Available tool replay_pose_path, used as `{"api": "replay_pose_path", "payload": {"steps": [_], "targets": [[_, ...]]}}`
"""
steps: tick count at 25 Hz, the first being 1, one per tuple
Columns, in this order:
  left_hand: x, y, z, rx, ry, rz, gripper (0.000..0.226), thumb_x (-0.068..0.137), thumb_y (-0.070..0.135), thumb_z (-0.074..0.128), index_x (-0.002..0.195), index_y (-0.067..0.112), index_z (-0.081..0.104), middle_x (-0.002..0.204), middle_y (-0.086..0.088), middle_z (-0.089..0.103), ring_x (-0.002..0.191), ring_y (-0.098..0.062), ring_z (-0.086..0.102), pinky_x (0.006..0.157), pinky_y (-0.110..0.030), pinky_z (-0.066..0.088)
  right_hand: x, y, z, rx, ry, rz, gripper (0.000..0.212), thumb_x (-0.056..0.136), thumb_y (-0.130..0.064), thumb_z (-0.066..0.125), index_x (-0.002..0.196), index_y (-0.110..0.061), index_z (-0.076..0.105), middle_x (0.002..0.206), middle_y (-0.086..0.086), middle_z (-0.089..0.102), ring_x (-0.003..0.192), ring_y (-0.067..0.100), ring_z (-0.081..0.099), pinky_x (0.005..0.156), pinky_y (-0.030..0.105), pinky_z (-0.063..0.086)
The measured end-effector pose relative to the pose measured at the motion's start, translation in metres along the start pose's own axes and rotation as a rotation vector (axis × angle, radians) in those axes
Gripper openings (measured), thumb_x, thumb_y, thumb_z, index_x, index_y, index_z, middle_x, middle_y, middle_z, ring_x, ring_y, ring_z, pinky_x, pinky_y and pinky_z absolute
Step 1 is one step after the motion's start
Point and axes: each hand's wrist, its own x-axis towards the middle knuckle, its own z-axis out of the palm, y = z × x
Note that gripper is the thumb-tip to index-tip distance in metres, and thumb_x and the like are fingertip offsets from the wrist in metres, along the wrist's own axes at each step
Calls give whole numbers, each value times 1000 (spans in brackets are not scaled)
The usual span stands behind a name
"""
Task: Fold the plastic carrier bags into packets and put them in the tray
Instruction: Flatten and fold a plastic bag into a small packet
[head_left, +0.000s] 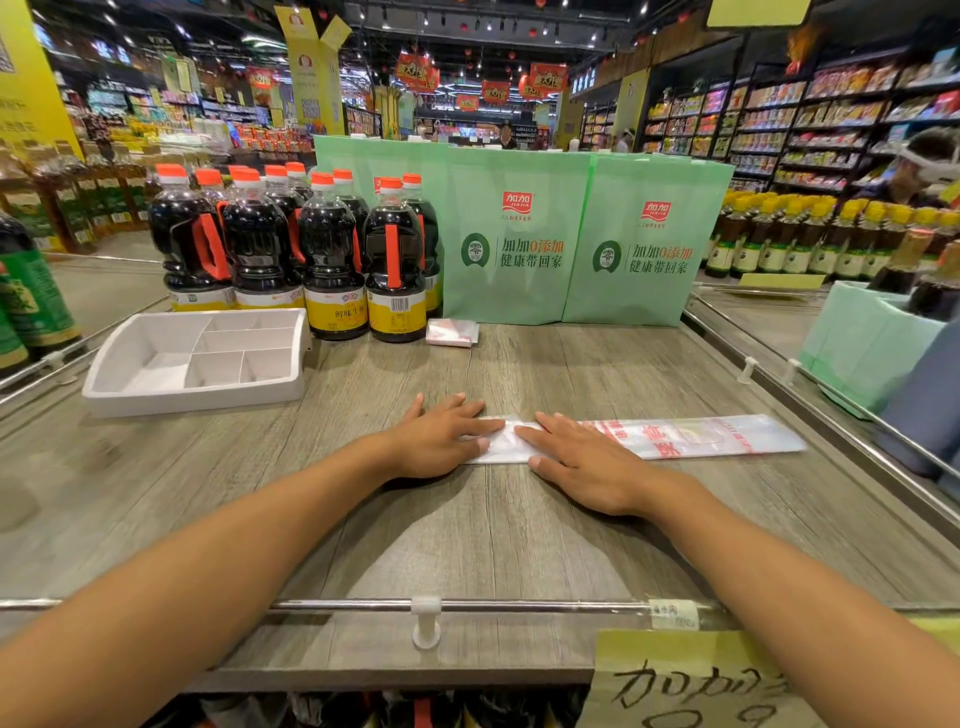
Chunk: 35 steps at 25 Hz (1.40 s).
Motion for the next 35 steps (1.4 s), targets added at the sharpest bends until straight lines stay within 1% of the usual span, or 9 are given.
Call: {"api": "replay_pose_path", "payload": {"steps": [7, 14, 18, 20, 22, 24, 26, 29, 35], "targets": [[-12, -2, 1, 174, -104, -53, 65, 107, 56, 11, 161, 29, -12, 167, 9, -22, 153, -11, -22, 121, -52, -21, 0, 2, 0, -50, -38, 1, 61, 105, -60, 24, 161, -42, 8, 171, -10, -5, 156, 10, -9, 128, 42, 0], [-7, -3, -5, 241, -196, -87, 70, 104, 62, 8, 159, 28, -21, 163, 10, -31, 151, -11, -28, 118, -55, -25, 4, 3, -2, -53, -80, 0, 61, 105, -61, 22, 161, -44, 5, 170, -10, -8, 156, 11, -12, 127, 41, -4], [-16, -10, -4, 188, -123, 16, 69, 105, 61, 21, 163, 32, -4, 168, 13, -19, 152, -13, -25, 121, -53, -20, 2, 10, -10, 55, -123, -21, 55, 107, -56, 24, 160, -45, 14, 170, -15, -3, 155, 8, -10, 126, 38, -6], [-22, -13, -8, 177, -48, 128, 66, 104, 59, 34, 162, 31, 19, 170, 10, 1, 157, -15, -6, 126, -49, -4, 2, 13, -17, 211, -99, -34, 48, 109, -50, 30, 157, -45, 28, 168, -19, 8, 155, 4, -3, 126, 37, -4], [-27, -13, -12, 164, -27, 195, 62, 105, 52, 42, 160, 25, 31, 167, 6, 18, 153, -18, 18, 125, -40, 17, 3, 18, -20, 302, -19, -16, 50, 108, -47, 38, 158, -42, 29, 168, -17, 11, 155, 5, 0, 126, 37, -1], [-33, -13, -10, 115, -32, 206, 59, 106, 46, 43, 160, 23, 30, 167, 7, 21, 149, -15, 26, 121, -31, 23, 5, 31, -22, 284, 56, 119, 64, 104, -59, 38, 161, -36, 21, 169, -10, 8, 157, 13, 0, 126, 40, 2], [-38, -16, -5, 83, 5, 221, 58, 107, 44, 43, 160, 24, 30, 167, 8, 22, 151, -12, 25, 121, -25, 19, 1, 50, -23, 74, 88, 361, 78, 98, -71, 28, 162, -27, 18, 171, 5, 7, 157, 26, 4, 126, 44, 7], [-43, -14, -4, 41, 51, 244, 54, 106, 45, 46, 156, 29, 38, 164, 12, 29, 149, -6, 26, 121, -21, 17, -13, 69, -23, 3, 20, 589, 81, 102, -68, 24, 164, -18, 10, 170, 16, 0, 157, 34, 1, 125, 47, 5], [-58, 4, -7, 42, 36, 436, 52, 92, 32, 60, 143, 41, 54, 143, 21, 44, 132, 2, 36, 111, -28, 32, 18, 81, -31, 46, -64, 308, 88, 96, -74, 37, 164, -25, 8, 171, 3, -3, 158, 24, -1, 127, 49, 4]]}}
